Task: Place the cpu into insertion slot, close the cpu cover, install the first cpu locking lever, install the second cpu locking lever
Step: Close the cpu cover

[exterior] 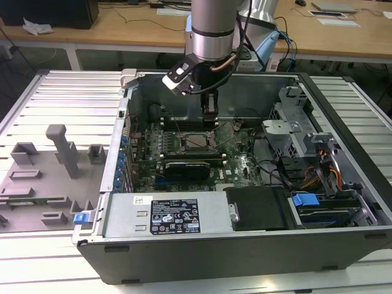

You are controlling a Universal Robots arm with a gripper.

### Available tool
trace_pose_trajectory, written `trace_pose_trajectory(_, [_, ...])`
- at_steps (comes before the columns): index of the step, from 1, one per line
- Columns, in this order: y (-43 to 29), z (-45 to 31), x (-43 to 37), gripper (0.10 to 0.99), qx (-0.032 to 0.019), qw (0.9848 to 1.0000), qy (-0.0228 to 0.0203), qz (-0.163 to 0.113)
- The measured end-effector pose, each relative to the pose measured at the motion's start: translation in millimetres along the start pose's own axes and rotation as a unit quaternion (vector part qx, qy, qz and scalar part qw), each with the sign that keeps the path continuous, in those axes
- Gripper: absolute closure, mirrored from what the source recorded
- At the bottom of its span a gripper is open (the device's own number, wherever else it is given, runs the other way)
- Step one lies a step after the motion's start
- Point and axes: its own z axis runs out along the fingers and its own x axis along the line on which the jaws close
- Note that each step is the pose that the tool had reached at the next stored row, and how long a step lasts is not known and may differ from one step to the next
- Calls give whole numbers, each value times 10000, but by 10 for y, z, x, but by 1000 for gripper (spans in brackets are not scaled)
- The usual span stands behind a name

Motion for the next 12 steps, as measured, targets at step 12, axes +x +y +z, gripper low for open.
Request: trace_pose_trajectory(12, [398, 21, 12, 980, 29, 10000, -2, -1])
